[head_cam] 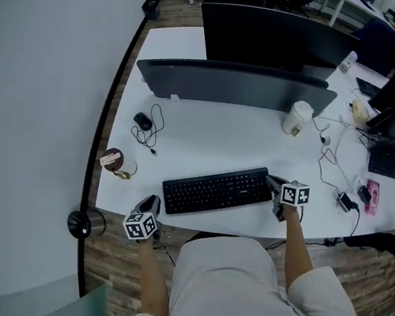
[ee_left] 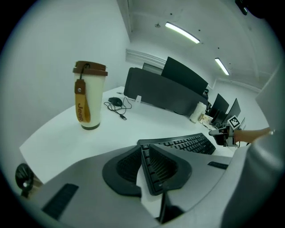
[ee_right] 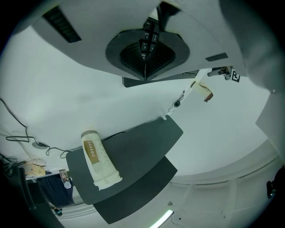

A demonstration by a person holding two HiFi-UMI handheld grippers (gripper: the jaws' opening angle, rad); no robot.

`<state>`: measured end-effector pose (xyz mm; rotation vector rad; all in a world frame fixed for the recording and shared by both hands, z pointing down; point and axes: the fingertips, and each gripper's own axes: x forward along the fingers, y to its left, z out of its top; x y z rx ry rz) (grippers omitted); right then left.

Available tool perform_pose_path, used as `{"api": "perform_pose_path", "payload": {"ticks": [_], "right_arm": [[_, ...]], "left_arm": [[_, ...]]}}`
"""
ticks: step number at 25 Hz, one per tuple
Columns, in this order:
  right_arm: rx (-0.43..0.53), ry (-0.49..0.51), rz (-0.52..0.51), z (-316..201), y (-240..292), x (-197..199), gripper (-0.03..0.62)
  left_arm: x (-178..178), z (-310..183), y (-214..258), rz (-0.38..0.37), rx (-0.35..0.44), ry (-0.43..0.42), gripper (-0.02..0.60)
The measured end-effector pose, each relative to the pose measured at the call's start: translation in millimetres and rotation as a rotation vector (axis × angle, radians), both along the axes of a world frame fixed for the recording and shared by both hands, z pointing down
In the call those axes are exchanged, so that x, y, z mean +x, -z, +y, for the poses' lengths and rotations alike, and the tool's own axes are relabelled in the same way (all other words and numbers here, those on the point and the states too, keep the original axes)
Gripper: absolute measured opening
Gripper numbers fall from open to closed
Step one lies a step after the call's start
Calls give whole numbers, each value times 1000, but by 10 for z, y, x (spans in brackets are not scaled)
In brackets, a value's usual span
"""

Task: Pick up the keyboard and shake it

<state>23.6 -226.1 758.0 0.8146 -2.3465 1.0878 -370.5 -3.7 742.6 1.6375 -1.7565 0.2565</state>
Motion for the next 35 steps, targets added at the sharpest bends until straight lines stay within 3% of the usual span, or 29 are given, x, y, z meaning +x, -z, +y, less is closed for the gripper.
{"api": "perform_pose_path", "payload": {"ticks": [3,4,8,11,16,22,25,30,32,35], "right_arm": [[-28,10,-3,8,-71,-23,55],[-32,17,-6,3,-91,-46,98],[-53,31,-25,-101,-176,-123,241],[-97,3,-85,-130,-177,-143,249],[-61,21,47,-218,-253,22,275],[-98,-18,39,-263,-356,-194,285],[-89,-13,56,-241,-371,-218,284],[-21,36,82,-228,-353,-267,284],[2,33,41,-244,-272,-255,276],[89,8,-55,-302,-24,-255,212]], "left_arm": [[106,-49,-117,104,-29,-2,135],[120,-72,-154,133,-33,6,172],[112,-275,-274,215,-35,49,222],[41,-347,-343,194,-70,79,236],[81,-490,-456,154,-144,51,268],[71,-561,-515,119,-192,52,290],[154,-578,-526,144,-175,101,290],[128,-627,-471,226,-72,185,305],[120,-620,-426,245,-37,190,305],[79,-603,-346,298,22,211,308]]}}
